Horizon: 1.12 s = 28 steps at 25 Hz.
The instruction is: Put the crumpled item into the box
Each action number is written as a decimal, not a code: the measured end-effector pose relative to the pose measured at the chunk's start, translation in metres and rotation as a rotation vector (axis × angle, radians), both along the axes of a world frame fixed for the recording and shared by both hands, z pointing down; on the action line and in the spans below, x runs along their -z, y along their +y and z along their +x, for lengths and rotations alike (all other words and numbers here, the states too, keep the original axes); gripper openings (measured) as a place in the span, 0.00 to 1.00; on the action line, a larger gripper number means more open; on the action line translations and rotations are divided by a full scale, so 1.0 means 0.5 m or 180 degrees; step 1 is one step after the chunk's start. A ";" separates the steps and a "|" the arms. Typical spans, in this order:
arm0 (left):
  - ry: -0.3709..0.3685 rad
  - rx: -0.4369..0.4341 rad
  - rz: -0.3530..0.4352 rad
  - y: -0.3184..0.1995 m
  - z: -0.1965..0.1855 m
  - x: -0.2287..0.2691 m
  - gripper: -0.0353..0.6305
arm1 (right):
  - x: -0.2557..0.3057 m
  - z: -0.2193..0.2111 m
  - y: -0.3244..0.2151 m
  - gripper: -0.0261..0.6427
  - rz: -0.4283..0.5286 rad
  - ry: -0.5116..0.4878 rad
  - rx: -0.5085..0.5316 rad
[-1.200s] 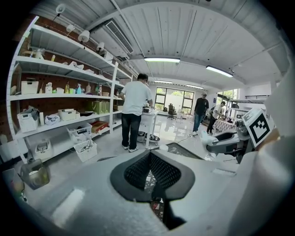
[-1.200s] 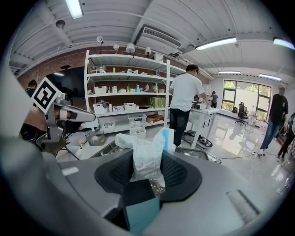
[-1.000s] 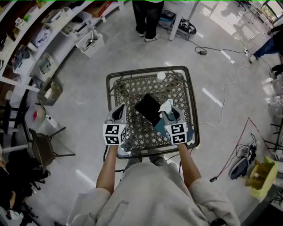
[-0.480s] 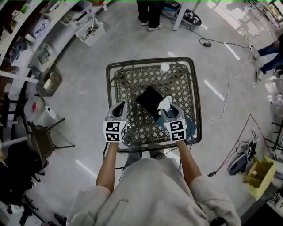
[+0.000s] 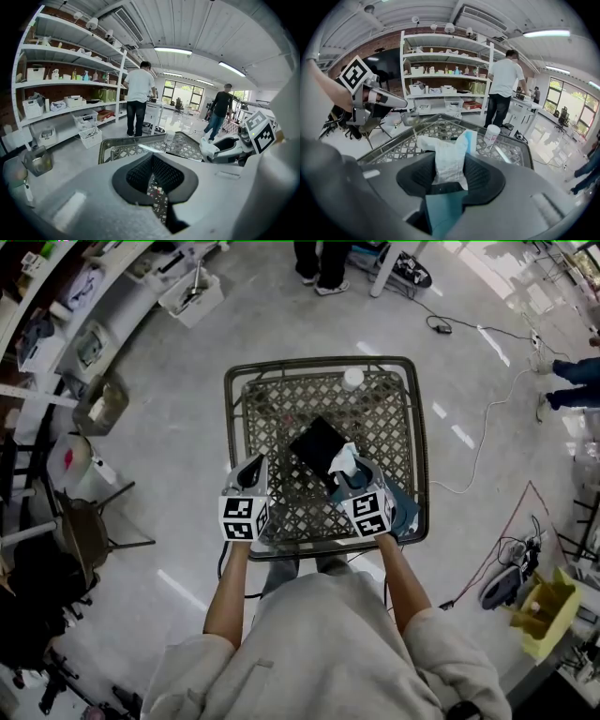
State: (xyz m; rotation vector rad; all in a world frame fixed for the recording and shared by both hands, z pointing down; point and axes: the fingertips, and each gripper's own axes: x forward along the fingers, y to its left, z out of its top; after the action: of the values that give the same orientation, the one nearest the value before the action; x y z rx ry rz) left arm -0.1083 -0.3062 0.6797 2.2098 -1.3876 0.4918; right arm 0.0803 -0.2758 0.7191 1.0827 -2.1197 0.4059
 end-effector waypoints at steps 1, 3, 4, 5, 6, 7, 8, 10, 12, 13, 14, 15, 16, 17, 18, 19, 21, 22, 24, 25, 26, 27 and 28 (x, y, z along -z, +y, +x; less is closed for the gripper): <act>0.0003 0.0005 -0.0001 -0.001 -0.001 -0.001 0.06 | -0.006 -0.004 0.001 0.28 -0.0001 0.0069 0.0086; 0.0006 0.0014 -0.0004 -0.002 -0.004 -0.003 0.06 | -0.016 -0.013 0.001 0.28 0.0016 0.0221 0.0283; 0.0009 0.0020 -0.0006 -0.003 -0.006 -0.004 0.06 | -0.021 -0.017 0.002 0.28 0.0027 0.0300 0.0389; 0.0013 0.0026 -0.0008 -0.003 -0.006 -0.004 0.06 | -0.026 -0.020 0.002 0.28 0.0040 0.0381 0.0498; 0.0016 0.0031 -0.0011 -0.003 -0.007 -0.005 0.06 | -0.030 -0.023 0.003 0.28 0.0058 0.0468 0.0609; 0.0017 0.0035 -0.0015 -0.003 -0.007 -0.005 0.06 | -0.035 -0.025 0.003 0.28 0.0078 0.0560 0.0724; 0.0019 0.0038 -0.0020 -0.002 -0.008 -0.006 0.06 | -0.040 -0.028 0.004 0.28 0.0098 0.0656 0.0839; 0.0023 0.0048 -0.0025 0.000 -0.009 -0.008 0.06 | -0.053 -0.032 0.009 0.28 0.0135 0.0844 0.1063; 0.0025 0.0056 -0.0026 0.003 -0.007 -0.009 0.06 | -0.066 -0.033 0.014 0.28 0.0179 0.1016 0.1263; 0.0027 0.0058 -0.0024 0.004 -0.006 -0.010 0.06 | -0.071 -0.033 0.016 0.28 0.0199 0.1098 0.1354; 0.0029 0.0060 -0.0021 0.003 -0.007 -0.010 0.06 | -0.077 -0.035 0.016 0.28 0.0216 0.1180 0.1444; 0.0031 0.0062 -0.0019 0.001 -0.009 -0.011 0.06 | -0.083 -0.038 0.015 0.28 0.0232 0.1268 0.1535; 0.0033 0.0063 -0.0020 0.000 -0.011 -0.012 0.06 | -0.088 -0.042 0.013 0.28 0.0250 0.1359 0.1627; 0.0035 0.0064 -0.0023 -0.002 -0.013 -0.013 0.06 | -0.094 -0.044 0.011 0.28 0.0266 0.1448 0.1717; 0.0036 0.0064 -0.0028 -0.002 -0.013 -0.014 0.06 | -0.101 -0.046 0.009 0.28 0.0275 0.1525 0.1800; 0.0037 0.0064 -0.0036 -0.002 -0.013 -0.015 0.06 | -0.108 -0.048 0.006 0.28 0.0269 0.1585 0.1871; 0.0038 0.0063 -0.0053 -0.002 -0.012 -0.017 0.06 | -0.126 -0.051 0.000 0.28 0.0212 0.1652 0.1966; 0.0038 0.0060 -0.0061 -0.001 -0.012 -0.018 0.06 | -0.136 -0.053 -0.003 0.28 0.0171 0.1668 0.1989; 0.0041 0.0056 -0.0073 0.001 -0.011 -0.022 0.06 | -0.157 -0.054 -0.010 0.28 0.0081 0.1688 0.1995; 0.0042 0.0054 -0.0078 0.003 -0.010 -0.024 0.06 | -0.168 -0.054 -0.013 0.28 0.0033 0.1696 0.1990; 0.0043 0.0054 -0.0083 0.003 -0.010 -0.025 0.06 | -0.178 -0.054 -0.015 0.28 -0.0017 0.1704 0.1988; 0.0042 0.0056 -0.0089 0.004 -0.010 -0.026 0.06 | -0.187 -0.054 -0.016 0.28 -0.0062 0.1712 0.1990; 0.0043 0.0059 -0.0094 0.003 -0.011 -0.027 0.06 | -0.196 -0.054 -0.017 0.28 -0.0103 0.1723 0.1997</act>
State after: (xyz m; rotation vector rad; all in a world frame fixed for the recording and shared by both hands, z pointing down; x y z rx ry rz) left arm -0.1137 -0.3045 0.6932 2.1711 -1.3840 0.4869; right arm 0.0532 -0.2845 0.8170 0.3931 -1.8180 -0.1436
